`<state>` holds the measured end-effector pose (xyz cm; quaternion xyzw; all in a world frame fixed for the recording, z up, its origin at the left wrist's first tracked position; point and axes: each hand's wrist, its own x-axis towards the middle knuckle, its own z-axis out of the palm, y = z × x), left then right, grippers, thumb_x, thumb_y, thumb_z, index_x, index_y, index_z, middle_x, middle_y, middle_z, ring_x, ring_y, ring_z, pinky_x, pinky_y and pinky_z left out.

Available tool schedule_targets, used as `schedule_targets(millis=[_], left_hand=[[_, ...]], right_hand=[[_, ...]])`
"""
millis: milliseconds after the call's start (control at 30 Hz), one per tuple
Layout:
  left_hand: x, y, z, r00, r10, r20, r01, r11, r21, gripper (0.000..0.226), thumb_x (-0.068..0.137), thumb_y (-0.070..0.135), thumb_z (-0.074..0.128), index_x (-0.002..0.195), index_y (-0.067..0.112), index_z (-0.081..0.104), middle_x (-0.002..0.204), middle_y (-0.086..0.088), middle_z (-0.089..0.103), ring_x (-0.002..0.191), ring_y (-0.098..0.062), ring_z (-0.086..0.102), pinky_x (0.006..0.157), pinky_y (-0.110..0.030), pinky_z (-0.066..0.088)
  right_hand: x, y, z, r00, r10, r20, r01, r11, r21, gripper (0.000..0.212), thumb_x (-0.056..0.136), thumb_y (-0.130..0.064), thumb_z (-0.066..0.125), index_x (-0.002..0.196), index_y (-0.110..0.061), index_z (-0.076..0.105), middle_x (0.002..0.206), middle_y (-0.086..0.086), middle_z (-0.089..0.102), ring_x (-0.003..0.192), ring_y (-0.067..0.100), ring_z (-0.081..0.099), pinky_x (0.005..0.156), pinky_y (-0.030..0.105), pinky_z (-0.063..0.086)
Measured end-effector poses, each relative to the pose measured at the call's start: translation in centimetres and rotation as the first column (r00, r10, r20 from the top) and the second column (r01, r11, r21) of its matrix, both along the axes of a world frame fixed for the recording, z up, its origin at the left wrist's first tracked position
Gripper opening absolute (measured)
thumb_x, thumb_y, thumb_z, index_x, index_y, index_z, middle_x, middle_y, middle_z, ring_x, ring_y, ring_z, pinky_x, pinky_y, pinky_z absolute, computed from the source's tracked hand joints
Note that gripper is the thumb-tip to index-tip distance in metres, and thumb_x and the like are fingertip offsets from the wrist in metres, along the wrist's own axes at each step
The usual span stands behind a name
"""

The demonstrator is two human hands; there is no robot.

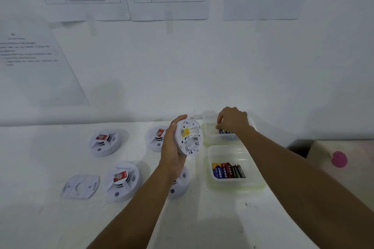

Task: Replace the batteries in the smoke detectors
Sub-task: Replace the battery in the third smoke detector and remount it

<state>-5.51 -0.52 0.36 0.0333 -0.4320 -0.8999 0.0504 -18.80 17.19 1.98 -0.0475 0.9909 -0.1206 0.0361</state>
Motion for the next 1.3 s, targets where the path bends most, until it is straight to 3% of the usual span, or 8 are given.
schedule_targets(millis=[167,333,467,600,767,900,1067,1300], left_hand=[[-0.6,-0.4,-0.4,1.0,-0.018,0.009,0.018,0.999,0.033,0.034,0.095,0.031,0.043,0.12,0.016,0.061,0.12,-0.007,0.063,0.112,-0.025,0.059,0.092,-0.041,0.051],[-1.0,-0.5,-0.6,1.0,-0.01,0.018,0.009,0.998,0.065,0.036,0.092,0.034,0.047,0.12,0.017,0.062,0.121,-0.008,0.063,0.113,-0.026,0.059,0.09,-0.041,0.051],[-1.1,-0.1,-0.2,0.999,-0.021,0.035,0.016,0.992,0.126,0.033,0.092,0.033,0.048,0.118,0.018,0.063,0.118,-0.007,0.065,0.11,-0.025,0.06,0.09,-0.041,0.051],[-0.9,0.5,-0.1,0.999,-0.028,0.043,0.019,0.98,0.199,0.034,0.101,0.032,0.036,0.118,0.019,0.063,0.117,-0.007,0.067,0.11,-0.026,0.061,0.093,-0.042,0.05],[0.1,1.3,0.7,0.999,-0.033,0.024,0.026,0.97,0.24,0.035,0.102,0.032,0.035,0.118,0.02,0.063,0.118,-0.008,0.067,0.108,-0.027,0.063,0.089,-0.043,0.053],[0.7,1.5,1.0,0.999,-0.015,0.029,0.007,0.97,0.245,0.034,0.101,0.033,0.038,0.122,0.021,0.062,0.122,-0.009,0.066,0.111,-0.029,0.061,0.096,-0.049,0.048],[1.3,1.2,1.2,1.0,0.0,0.031,-0.006,0.981,0.195,0.034,0.101,0.034,0.038,0.123,0.02,0.059,0.116,-0.005,0.068,0.1,-0.023,0.067,0.078,-0.038,0.058],[0.9,0.1,1.5,1.0,0.017,0.023,-0.021,0.978,0.209,0.033,0.102,0.033,0.037,0.123,0.02,0.059,0.109,-0.003,0.071,0.101,-0.024,0.065,0.078,-0.037,0.056]], right_hand=[[-0.1,-0.8,-0.8,0.999,-0.044,0.017,0.044,0.999,0.02,0.017,0.064,-0.027,0.079,0.08,-0.026,0.073,0.073,-0.008,0.069,0.08,0.017,0.066,0.083,0.034,0.035],[0.4,0.4,1.2,0.997,-0.023,0.077,0.045,0.951,-0.306,0.008,0.073,-0.024,0.075,0.075,-0.032,0.074,0.078,-0.01,0.072,0.077,0.016,0.069,0.082,0.036,0.053],[3.2,1.3,3.9,0.998,-0.038,0.05,0.061,0.781,-0.622,0.008,0.079,-0.014,0.073,0.078,-0.022,0.075,0.076,-0.002,0.073,0.052,0.007,0.053,0.052,0.024,0.041],[7.3,0.8,5.4,0.999,-0.041,0.015,0.035,0.552,-0.833,0.007,0.081,-0.011,0.071,0.078,-0.016,0.073,0.07,-0.003,0.07,0.061,0.013,0.052,0.054,0.026,0.037],[12.4,-1.5,3.1,0.994,-0.112,-0.009,0.041,0.433,-0.901,0.003,0.081,-0.011,0.073,0.078,-0.012,0.071,0.071,-0.001,0.068,0.061,0.005,0.056,0.057,0.014,0.043],[14.6,-3.1,1.0,0.964,-0.206,-0.168,-0.038,0.518,-0.855,0.011,0.083,-0.018,0.074,0.073,-0.016,0.069,0.075,-0.009,0.069,0.07,-0.001,0.056,0.064,0.007,0.041],[15.5,-4.6,-1.1,0.887,-0.218,-0.407,-0.187,0.637,-0.748,0.017,0.084,-0.021,0.072,0.07,-0.025,0.064,0.08,-0.011,0.062,0.085,0.007,0.056,0.076,0.022,0.042],[16.2,-4.4,-3.3,0.874,-0.019,-0.485,-0.3,0.764,-0.571,0.035,0.095,-0.046,0.045,0.113,-0.03,0.071,0.114,-0.012,0.053,0.108,0.013,0.044,0.089,0.035,0.041]])
